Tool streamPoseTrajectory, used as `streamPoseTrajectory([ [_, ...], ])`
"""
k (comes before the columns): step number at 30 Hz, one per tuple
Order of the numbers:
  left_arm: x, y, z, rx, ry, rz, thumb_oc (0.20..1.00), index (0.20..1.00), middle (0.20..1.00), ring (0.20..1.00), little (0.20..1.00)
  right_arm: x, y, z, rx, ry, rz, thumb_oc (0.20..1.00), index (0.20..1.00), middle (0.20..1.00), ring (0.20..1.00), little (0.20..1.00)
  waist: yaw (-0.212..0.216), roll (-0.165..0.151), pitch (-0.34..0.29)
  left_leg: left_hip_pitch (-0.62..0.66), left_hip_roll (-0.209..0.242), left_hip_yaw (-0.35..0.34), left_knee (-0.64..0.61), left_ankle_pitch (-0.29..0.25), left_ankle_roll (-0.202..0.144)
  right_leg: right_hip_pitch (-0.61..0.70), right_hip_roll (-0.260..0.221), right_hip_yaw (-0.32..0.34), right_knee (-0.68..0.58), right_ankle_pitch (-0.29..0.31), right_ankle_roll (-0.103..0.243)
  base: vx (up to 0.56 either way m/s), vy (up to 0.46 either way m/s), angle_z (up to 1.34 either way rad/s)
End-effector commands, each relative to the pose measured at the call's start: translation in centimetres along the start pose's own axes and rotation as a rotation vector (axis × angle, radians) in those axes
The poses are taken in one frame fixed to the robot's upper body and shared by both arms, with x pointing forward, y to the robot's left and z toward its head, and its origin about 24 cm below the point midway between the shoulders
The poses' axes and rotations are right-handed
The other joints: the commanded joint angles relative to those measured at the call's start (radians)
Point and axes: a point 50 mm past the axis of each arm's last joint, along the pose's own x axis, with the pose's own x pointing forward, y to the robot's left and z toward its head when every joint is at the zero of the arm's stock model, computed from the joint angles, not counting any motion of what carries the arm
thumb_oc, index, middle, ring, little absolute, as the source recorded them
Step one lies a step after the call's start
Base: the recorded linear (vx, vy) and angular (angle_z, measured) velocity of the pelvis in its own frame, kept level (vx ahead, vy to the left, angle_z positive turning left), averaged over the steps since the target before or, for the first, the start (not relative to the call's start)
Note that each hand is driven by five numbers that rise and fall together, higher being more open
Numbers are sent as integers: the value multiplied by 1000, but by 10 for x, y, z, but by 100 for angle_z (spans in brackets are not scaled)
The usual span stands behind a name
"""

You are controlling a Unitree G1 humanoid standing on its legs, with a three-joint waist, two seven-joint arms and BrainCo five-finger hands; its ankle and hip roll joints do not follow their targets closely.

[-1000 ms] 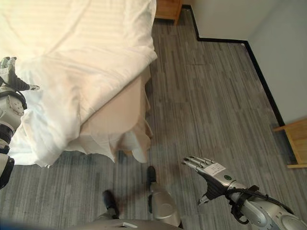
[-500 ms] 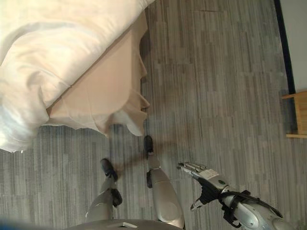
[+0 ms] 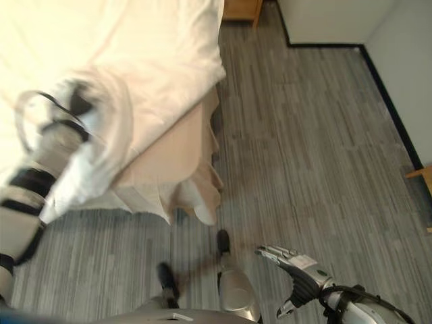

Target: Making the bed.

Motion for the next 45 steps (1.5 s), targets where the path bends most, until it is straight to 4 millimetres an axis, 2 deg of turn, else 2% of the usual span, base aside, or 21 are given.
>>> streamPoseTrajectory([
  [1, 0, -9, 10, -68, -40, -4, 253, 253, 253, 253, 253, 0, 22, 7, -16, -35, -5, 1000, 1000, 1000, 1000, 1000, -19, -5, -4, 48, -13, -20, 13, -108, 45, 31, -27, 41, 15, -97, 65, -14, 84, -7],
  [3, -26, -47, 21, -156, -90, -126, 206, 206, 206, 206, 206, 3, 35, 1, -15, -1, -3, 1000, 1000, 1000, 1000, 1000, -19, -10, -10, 70, -16, -20, 13, -116, 51, 52, -33, 42, 15, -99, 67, -32, 94, -2],
  [5, -58, -86, 26, -207, -112, -295, 351, 351, 351, 351, 351, 2, 47, -6, -12, 38, 10, 1000, 1000, 1000, 1000, 1000, -24, -16, -17, 90, -21, -12, 13, -121, 58, 68, -38, 49, 15, -95, 69, 3, 104, 1],
  [9, -155, -178, 25, -233, -67, -800, 288, 288, 288, 288, 288, 0, 75, -20, 102, 142, 33, 1000, 1000, 1000, 1000, 1000, -50, -19, -17, 148, -38, 12, 13, -158, 79, 103, -45, 85, 15, -95, 78, 1, 113, -15],
  [10, -156, -178, 25, -233, -68, -800, 291, 291, 291, 291, 291, 0, 75, -20, 104, 142, 34, 1000, 1000, 1000, 1000, 1000, -48, -22, -18, 146, -39, 14, 13, -152, 78, 99, -46, 87, 15, -89, 77, 4, 73, -20],
  [12, -188, -207, 50, -212, -137, -974, 216, 216, 216, 216, 216, 73, 83, -13, 69, 112, -2, 1000, 1000, 1000, 1000, 1000, -5, -20, -11, 151, -47, 0, 13, -156, 91, 111, -52, 81, 15, -93, 72, -27, 9, -27],
  [13, -200, -216, 55, -167, -157, -1036, 231, 231, 231, 231, 231, 81, 90, -13, 127, 168, -5, 1000, 1000, 1000, 1000, 1000, -5, -18, -7, 156, -50, -6, 13, -163, 96, 119, -54, 77, 15, -99, 73, -21, 8, -32],
  [15, -204, -221, 61, -147, -173, -1062, 260, 260, 260, 260, 260, 91, 92, -16, 177, 218, -27, 1000, 1000, 1000, 1000, 1000, 2, -23, -2, 156, -52, -6, 13, -157, 99, 117, -58, 76, 15, -93, 71, -14, 12, 1],
  [16, -210, -230, 83, -88, -265, -1071, 689, 689, 689, 689, 689, 108, 88, -18, 325, 302, -123, 1000, 1000, 1000, 1000, 1000, -6, -20, 9, 165, -59, -3, 13, -166, 108, 121, -61, 83, 15, -94, 72, -28, 7, 24],
  [17, -210, -230, 83, -87, -266, -1069, 689, 689, 689, 689, 689, 108, 87, -18, 326, 301, -125, 1000, 1000, 1000, 1000, 1000, -5, -22, 10, 162, -60, -2, 13, -160, 108, 117, -62, 85, 15, -89, 70, 6, 26, 14],
  [18, -206, -230, 93, -99, -283, -1048, 1000, 1000, 1000, 1000, 1000, 109, 97, -21, 376, 359, -115, 1000, 1000, 1000, 1000, 1000, -10, -18, 12, 166, -62, 0, 13, -168, 110, 118, -62, 88, 15, -93, 72, 0, 5, -6],
  [21, -188, -223, 124, -130, -389, -970, 1000, 1000, 1000, 1000, 1000, 99, 127, -37, 434, 555, -59, 1000, 1000, 1000, 1000, 1000, -37, -9, 26, 170, -71, 7, 13, -171, 116, 110, -64, 107, 15, -88, 71, 7, 20, -5],
  [22, -186, -219, 142, -173, -461, -968, 1000, 1000, 1000, 1000, 1000, 77, 149, -54, 444, 730, -10, 1000, 1000, 1000, 1000, 1000, -54, 3, 33, 175, -78, 13, 13, -176, 119, 108, -67, 116, 15, -86, 73, 9, 33, -7],
  [29, -187, -202, 170, -485, -474, -1038, 1000, 1000, 1000, 1000, 1000, 22, 172, -83, 570, 1101, -48, 1000, 1000, 1000, 1000, 1000, -79, 34, 31, 189, -90, 31, 13, -179, 123, 106, -79, 128, 15, -79, 80, 26, 21, -19],
  [36, -166, -179, 124, -878, -198, -1015, 1000, 1000, 1000, 1000, 1000, 21, 154, -95, 496, 1086, -102, 1000, 1000, 1000, 1000, 1000, -36, 18, 22, 189, -76, 14, 13, -162, 111, 128, -80, 92, 15, -82, 71, 2, -50, 6],
  [40, -172, -128, 9, -1052, 107, -776, 1000, 1000, 1000, 1000, 1000, 66, 103, -86, 280, 773, -186, 1000, 1000, 1000, 1000, 1000, 58, -13, 15, 187, -55, -15, 13, -151, 98, 157, -72, 57, 15, -97, 62, -9, -93, 17],
  [41, -172, -127, 8, -1052, 108, -775, 1000, 1000, 1000, 1000, 1000, 66, 103, -86, 280, 772, -185, 1000, 1000, 1000, 1000, 1000, 57, -15, 12, 183, -55, -15, 13, -147, 98, 153, -73, 57, 15, -95, 61, -12, -81, 30],
  [42, -175, -115, -11, -1101, 169, -699, 1000, 1000, 1000, 1000, 1000, 76, 87, -81, 257, 699, -222, 473, 473, 473, 473, 473, 77, -20, 13, 183, -50, -22, 13, -146, 95, 160, -71, 49, 15, -100, 59, -18, -36, 29],
  [43, -175, -114, -12, -1101, 170, -698, 1000, 1000, 1000, 1000, 1000, 77, 87, -81, 256, 698, -221, 473, 473, 473, 473, 473, 75, -22, 11, 179, -51, -22, 13, -142, 95, 157, -71, 50, 15, -97, 58, 8, -67, 42],
  [44, -191, -98, -44, -1182, 289, -573, 1000, 1000, 1000, 1000, 1000, 92, 64, -63, 247, 539, -287, 200, 200, 200, 200, 200, 99, -29, 10, 177, -46, -40, 13, -140, 91, 170, -70, 33, 15, -106, 56, 58, -119, 42],
  [45, -198, -98, -57, -1184, 352, -601, 1000, 1000, 1000, 1000, 1000, 103, 17, -91, 210, 612, -297, 200, 200, 200, 200, 200, 154, -42, -9, 171, -41, -58, 13, -131, 84, 183, -71, 4, 15, -113, 52, 59, -118, 46],
])
